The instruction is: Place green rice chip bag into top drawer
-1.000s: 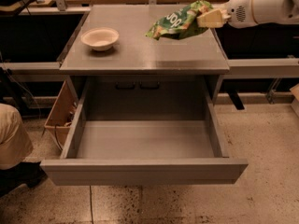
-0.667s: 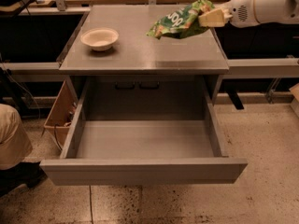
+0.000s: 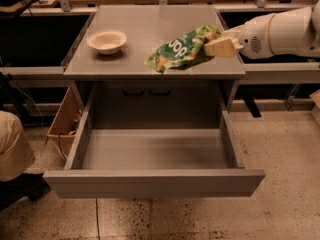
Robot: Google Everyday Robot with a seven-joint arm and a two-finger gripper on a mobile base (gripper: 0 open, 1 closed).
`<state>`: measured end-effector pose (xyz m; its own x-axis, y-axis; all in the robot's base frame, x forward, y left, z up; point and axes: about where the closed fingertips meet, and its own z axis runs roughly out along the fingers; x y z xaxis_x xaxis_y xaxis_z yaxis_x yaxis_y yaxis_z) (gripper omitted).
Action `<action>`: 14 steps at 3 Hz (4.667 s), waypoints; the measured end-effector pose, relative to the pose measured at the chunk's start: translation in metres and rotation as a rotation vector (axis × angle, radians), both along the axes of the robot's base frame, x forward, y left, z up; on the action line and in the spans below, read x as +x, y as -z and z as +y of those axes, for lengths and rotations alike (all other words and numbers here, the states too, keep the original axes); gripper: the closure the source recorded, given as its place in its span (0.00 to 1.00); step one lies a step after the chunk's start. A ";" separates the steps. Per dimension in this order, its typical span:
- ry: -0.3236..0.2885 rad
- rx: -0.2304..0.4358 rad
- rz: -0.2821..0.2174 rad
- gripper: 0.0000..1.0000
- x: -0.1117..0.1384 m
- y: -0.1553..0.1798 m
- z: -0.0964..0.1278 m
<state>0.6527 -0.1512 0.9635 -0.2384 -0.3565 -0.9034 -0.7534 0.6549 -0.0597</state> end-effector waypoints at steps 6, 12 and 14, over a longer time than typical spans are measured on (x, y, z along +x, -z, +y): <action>0.010 -0.126 0.129 1.00 -0.029 0.203 0.038; 0.017 -0.262 0.170 0.11 -0.011 0.290 0.045; 0.035 -0.164 0.171 0.00 -0.015 0.224 0.024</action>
Offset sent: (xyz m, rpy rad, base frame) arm -0.0717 0.0296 -0.1272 -0.0287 0.1020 0.0402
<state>0.6380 -0.1270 0.7395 -0.3981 -0.4839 -0.7793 -0.7387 0.6728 -0.0405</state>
